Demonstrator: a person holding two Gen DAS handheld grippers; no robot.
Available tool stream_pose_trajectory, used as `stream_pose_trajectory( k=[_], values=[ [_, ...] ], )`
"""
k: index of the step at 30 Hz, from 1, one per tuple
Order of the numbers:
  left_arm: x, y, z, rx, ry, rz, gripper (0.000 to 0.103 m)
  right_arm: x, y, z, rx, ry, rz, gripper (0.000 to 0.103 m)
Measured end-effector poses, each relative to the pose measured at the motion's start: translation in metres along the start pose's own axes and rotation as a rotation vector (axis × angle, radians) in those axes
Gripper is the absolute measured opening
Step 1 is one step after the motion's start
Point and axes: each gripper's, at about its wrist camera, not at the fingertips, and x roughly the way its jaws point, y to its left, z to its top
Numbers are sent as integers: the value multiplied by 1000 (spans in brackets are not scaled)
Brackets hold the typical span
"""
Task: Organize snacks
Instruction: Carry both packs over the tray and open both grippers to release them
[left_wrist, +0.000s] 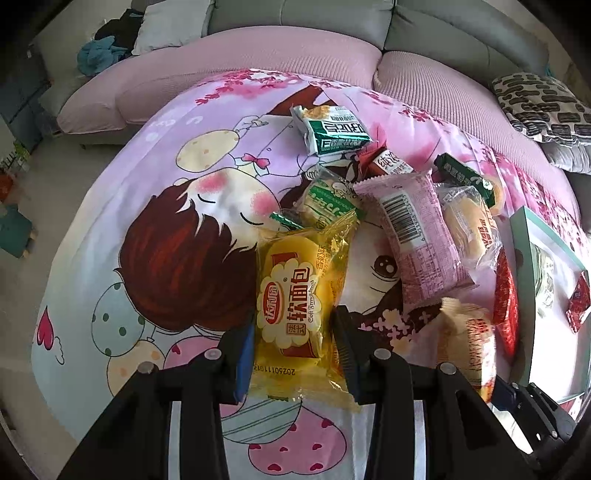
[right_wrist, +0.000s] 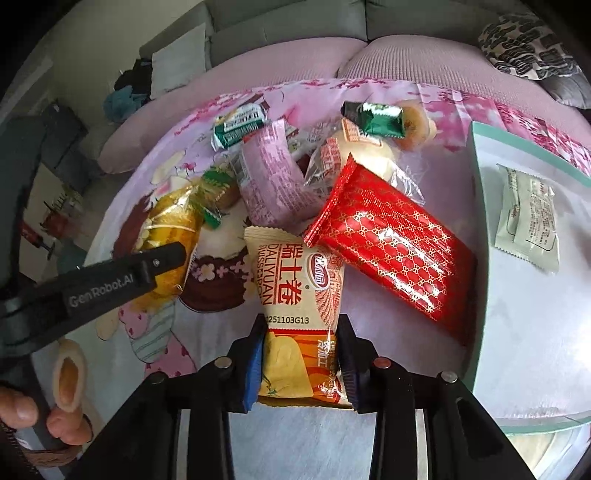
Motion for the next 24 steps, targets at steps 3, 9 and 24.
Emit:
stream_pose_trajectory(
  k=[3, 9, 24],
  values=[
    [-3, 1, 0, -3, -9, 5, 42, -9, -2, 0, 12, -19, 22, 37],
    [-15, 1, 0, -7, -47, 9, 42, -42, 2, 1, 10, -104, 60, 37],
    [-39, -25, 3, 20, -117, 29, 42, -86, -42, 5, 135, -208, 52, 37]
  ],
)
